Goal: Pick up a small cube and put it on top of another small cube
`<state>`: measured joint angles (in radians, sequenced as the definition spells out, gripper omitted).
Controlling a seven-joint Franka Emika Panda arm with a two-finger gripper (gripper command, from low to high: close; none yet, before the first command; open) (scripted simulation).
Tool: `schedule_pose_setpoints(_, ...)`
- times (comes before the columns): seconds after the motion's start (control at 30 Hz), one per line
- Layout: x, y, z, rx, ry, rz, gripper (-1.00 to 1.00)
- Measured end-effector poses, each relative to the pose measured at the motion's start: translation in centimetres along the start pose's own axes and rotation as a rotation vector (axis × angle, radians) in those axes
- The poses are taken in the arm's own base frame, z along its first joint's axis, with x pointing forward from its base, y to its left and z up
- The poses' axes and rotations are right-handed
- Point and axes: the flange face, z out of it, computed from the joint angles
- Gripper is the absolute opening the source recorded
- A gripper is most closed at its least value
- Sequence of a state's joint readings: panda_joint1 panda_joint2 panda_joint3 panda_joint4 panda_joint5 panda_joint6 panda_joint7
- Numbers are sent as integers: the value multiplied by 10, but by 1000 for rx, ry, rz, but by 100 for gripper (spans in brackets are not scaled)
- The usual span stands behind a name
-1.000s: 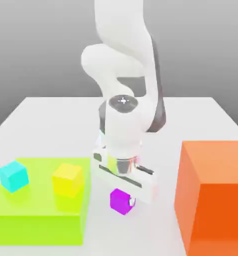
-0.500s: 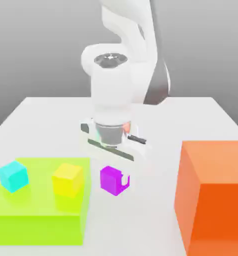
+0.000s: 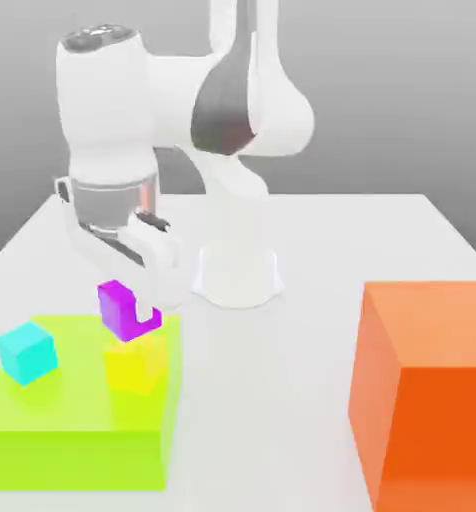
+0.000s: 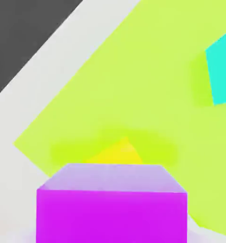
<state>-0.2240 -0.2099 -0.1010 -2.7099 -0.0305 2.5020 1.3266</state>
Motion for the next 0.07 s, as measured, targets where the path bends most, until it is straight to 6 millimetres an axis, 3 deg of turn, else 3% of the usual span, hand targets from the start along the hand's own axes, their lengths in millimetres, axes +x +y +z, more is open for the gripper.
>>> schedule_pose_setpoints(0.07, 0, 0, 0, 0, 0, 0, 100)
